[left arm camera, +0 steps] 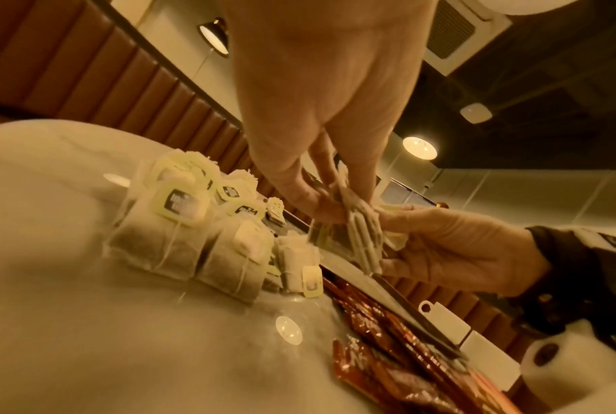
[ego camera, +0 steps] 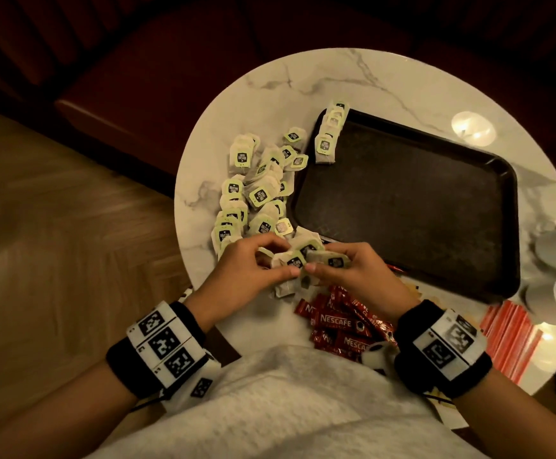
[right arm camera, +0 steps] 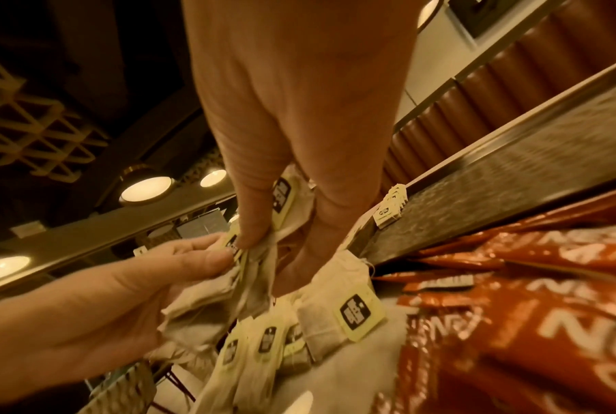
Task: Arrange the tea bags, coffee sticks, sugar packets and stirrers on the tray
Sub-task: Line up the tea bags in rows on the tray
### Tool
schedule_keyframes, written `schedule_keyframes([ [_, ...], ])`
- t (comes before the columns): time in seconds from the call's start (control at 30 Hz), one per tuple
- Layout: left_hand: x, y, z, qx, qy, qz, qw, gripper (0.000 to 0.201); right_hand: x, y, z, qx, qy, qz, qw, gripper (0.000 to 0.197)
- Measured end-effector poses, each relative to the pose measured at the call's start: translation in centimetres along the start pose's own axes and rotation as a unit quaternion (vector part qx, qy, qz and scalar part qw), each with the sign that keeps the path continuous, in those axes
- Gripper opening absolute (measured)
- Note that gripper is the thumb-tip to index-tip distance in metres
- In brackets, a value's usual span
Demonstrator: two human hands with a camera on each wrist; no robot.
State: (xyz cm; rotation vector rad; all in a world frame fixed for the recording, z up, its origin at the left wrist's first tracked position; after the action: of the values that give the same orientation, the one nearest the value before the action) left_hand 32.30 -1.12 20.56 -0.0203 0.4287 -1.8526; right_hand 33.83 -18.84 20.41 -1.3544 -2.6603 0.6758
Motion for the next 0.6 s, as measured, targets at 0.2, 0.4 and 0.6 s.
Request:
schedule_keyframes([
  [0.2,-0.4,0.4,0.5,-0.025,-0.118,0.014,0.993,0.023,-1.0,0.2,-1.0,0.007,0.070,0.033,0.997,0.020],
  [0.4,-1.9,0.9,0.1,-0.030,-0.164,0.045,0.985,0.006,-2.2,0.0,-1.8,0.004,0.099,0.069,0.993,0.023],
  [0.6,-3.1,1.9,0.7,-0.041,-0.367,0.080,0.926,0.012,-2.7,-0.1,-3.0,-0.006,0.144,0.057,0.988,0.025],
])
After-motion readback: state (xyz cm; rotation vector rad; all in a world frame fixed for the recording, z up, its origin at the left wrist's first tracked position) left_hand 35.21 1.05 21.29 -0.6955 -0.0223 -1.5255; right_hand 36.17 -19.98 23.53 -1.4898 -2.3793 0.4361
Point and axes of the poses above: each hand's wrist, its own y-axis towards the middle knuckle, its own x-axis out of the palm, z = x × y, the point moved 6 cm from there along y, towards the middle knuckle, and after that the axes turned 8 degrees about -z, right-handed, at the moved point
